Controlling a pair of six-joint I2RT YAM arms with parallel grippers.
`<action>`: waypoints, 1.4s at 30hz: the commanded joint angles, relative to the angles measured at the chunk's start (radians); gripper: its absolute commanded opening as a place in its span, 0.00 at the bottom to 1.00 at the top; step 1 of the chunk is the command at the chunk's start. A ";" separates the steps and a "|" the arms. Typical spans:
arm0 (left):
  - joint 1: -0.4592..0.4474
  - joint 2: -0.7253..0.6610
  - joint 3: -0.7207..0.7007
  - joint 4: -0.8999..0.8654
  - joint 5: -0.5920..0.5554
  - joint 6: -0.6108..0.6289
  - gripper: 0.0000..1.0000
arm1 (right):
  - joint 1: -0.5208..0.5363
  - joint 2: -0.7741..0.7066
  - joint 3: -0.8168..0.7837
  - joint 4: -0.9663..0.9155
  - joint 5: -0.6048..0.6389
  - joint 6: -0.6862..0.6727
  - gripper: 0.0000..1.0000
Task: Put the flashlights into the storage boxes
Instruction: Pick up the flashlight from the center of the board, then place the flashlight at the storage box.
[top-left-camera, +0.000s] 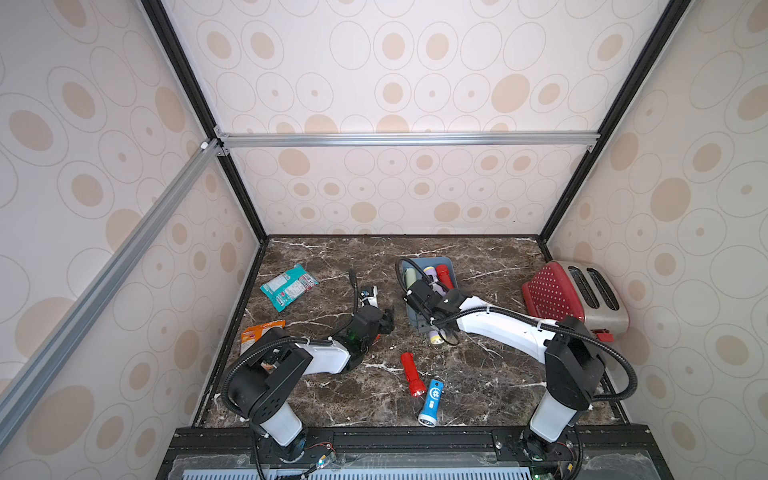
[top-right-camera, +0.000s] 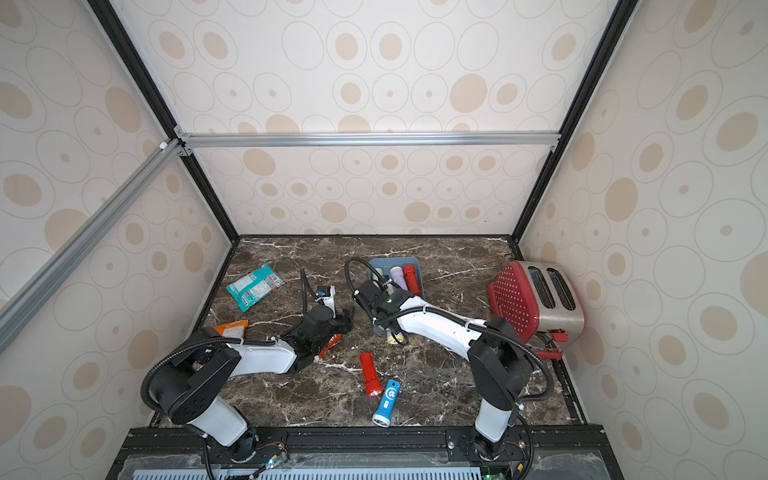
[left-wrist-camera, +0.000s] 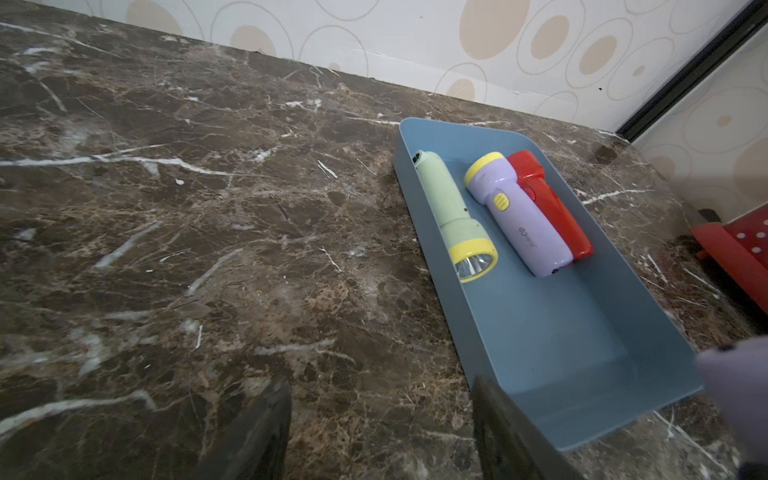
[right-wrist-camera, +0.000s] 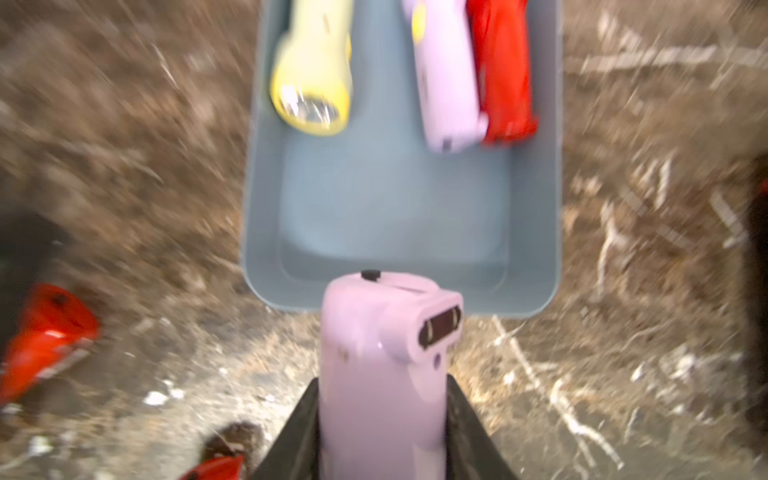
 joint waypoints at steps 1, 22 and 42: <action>0.007 -0.017 0.027 -0.022 -0.036 0.001 0.69 | -0.054 0.032 0.081 -0.007 0.042 -0.103 0.22; 0.008 -0.057 0.021 -0.019 -0.010 0.033 0.69 | -0.235 0.624 0.791 -0.174 -0.115 -0.270 0.27; 0.007 -0.025 0.035 -0.021 0.024 0.026 0.70 | -0.280 0.664 0.914 -0.301 -0.140 -0.281 0.58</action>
